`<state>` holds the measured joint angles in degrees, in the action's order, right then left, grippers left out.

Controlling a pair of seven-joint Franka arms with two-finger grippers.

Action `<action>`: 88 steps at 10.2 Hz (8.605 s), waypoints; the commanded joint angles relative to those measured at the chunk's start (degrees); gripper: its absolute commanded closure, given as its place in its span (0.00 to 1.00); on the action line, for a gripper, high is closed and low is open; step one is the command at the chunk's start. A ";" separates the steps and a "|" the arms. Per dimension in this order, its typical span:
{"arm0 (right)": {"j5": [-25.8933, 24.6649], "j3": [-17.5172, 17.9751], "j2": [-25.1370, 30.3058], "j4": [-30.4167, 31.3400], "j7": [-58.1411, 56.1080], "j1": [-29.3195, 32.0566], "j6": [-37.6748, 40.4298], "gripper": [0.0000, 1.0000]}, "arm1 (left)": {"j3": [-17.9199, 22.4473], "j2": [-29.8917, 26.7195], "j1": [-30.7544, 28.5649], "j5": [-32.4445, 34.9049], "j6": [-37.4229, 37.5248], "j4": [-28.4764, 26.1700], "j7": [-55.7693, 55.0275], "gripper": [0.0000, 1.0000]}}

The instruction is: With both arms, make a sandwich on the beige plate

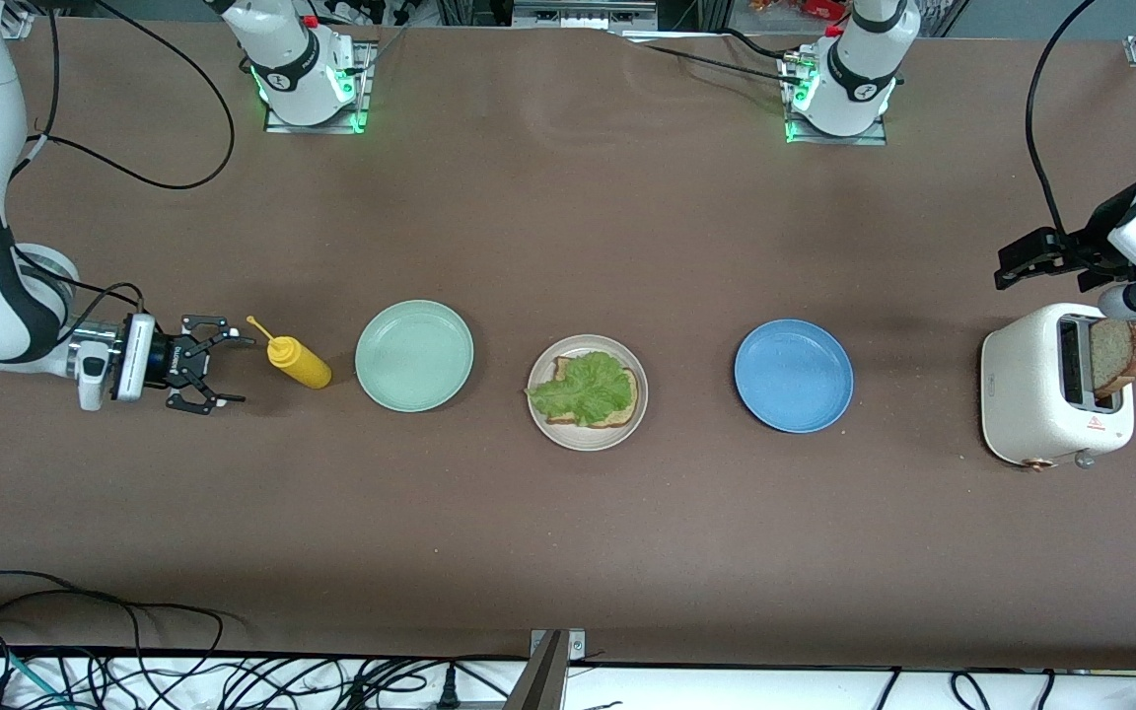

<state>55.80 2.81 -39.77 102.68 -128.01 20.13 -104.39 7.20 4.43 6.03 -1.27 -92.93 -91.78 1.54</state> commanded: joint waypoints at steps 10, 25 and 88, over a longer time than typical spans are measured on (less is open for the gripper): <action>11.43 3.96 -5.58 -0.02 -14.27 -0.61 5.16 0.09 | -0.35 0.23 -0.14 1.97 -0.24 0.64 0.22 0.00; -0.29 4.48 5.29 -4.41 27.04 -15.63 -17.22 1.00 | -0.35 0.31 -0.22 1.97 -0.68 0.64 0.22 0.00; 16.52 0.79 1.37 8.59 -21.20 -6.50 2.86 1.00 | -0.35 14.63 -21.93 3.82 -30.29 -10.96 30.28 0.67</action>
<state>69.68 2.95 -37.72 110.74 -145.28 12.77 -103.40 7.43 18.77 -14.99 3.80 -122.38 -102.06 30.23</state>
